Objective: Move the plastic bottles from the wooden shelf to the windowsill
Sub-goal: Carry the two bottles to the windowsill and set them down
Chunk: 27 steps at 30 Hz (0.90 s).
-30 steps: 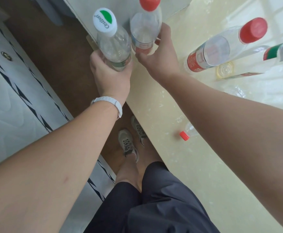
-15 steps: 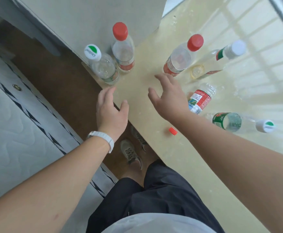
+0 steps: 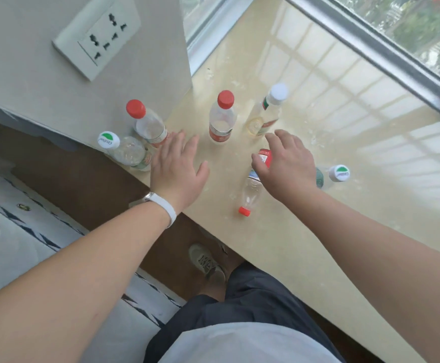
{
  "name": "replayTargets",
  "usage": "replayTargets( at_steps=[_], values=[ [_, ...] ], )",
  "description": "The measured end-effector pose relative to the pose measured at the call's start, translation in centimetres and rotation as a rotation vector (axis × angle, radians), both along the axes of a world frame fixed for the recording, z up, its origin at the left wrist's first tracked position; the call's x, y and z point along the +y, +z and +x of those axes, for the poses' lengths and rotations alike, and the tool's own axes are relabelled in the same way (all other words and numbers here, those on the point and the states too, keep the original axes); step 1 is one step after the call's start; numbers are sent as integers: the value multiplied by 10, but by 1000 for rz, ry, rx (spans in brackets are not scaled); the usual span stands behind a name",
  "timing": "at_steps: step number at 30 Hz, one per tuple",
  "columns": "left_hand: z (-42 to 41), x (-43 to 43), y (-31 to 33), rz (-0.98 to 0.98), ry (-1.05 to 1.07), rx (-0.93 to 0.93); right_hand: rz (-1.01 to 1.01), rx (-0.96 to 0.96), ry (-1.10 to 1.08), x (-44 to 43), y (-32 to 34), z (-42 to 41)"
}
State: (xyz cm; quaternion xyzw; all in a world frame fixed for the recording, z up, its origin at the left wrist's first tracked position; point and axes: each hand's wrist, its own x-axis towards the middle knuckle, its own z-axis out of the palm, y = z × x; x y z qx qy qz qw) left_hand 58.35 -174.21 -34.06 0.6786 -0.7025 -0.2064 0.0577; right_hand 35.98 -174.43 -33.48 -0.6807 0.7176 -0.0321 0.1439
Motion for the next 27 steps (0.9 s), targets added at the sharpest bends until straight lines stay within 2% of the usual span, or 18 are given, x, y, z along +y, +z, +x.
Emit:
replayTargets(
  at_steps=[4, 13, 19, 27],
  values=[
    [-10, -23, 5, -39, -58, -46, 14, 29, -53, -8, 4, -18],
    [-34, -60, 10, 34, -98, -63, 37, 8, -171, -35, 0, -43],
    [-45, -75, 2, 41, -22, -31, 73, -99, -232, -61, -6, -41],
    [-62, -102, -12, 96, 185, 120, 125, -337, -356, -101, -30, -35]
  ],
)
